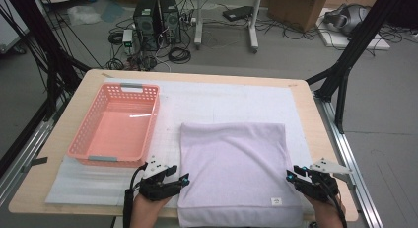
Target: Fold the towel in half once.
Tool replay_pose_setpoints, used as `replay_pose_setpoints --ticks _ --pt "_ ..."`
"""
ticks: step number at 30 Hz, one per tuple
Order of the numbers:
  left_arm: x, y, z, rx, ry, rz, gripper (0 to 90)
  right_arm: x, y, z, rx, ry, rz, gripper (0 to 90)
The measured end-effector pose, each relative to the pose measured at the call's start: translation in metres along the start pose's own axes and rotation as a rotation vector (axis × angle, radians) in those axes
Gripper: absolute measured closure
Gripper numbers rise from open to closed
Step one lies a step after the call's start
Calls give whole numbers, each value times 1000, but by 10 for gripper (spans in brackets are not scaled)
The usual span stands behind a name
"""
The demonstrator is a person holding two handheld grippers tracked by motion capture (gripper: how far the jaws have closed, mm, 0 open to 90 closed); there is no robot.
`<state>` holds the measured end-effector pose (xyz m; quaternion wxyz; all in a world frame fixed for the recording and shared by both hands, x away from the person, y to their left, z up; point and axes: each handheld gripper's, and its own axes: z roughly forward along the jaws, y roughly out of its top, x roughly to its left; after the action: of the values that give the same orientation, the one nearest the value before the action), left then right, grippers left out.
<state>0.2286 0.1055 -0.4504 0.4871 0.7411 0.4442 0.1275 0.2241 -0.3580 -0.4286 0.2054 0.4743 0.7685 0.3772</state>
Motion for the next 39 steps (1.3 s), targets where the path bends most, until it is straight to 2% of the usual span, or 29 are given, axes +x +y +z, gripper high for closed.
replay_pose_setpoints --ticks 4,9,12,15,17,20,21,22,24,26,28,32,36,39 --pt "8 6 4 -2 0 -3 445 -5 6 15 11 -8 2 613" --pt "20 14 15 20 5 -15 447 -8 12 27 29 -6 13 617" --pt "25 19 24 57 -3 -25 457 -10 15 36 48 -12 10 617" --pt "28 21 29 82 -24 -31 483 -13 17 43 70 -13 11 681" --pt "27 23 32 95 -24 -13 567 -14 18 43 80 -7 1 791" --pt "23 23 34 106 23 27 722 -15 19 43 86 2 3 846" --pt "22 23 34 107 16 38 794 -15 19 43 88 0 -2 852" --pt "19 23 34 106 21 62 844 -14 20 43 90 -3 -10 856" --pt "16 22 33 95 34 103 850 -14 19 41 85 -4 -15 863" --pt "15 22 30 67 28 104 854 -15 18 37 73 6 -13 865" --pt "14 20 24 43 3 95 853 -14 17 31 62 12 -9 865" --pt "11 19 12 18 -47 88 854 -12 14 15 42 31 -8 865" --pt "8 17 -2 -2 -90 72 854 -10 9 2 49 51 4 865" --pt "4 12 -11 2 -124 76 854 -8 5 -6 53 65 7 865"
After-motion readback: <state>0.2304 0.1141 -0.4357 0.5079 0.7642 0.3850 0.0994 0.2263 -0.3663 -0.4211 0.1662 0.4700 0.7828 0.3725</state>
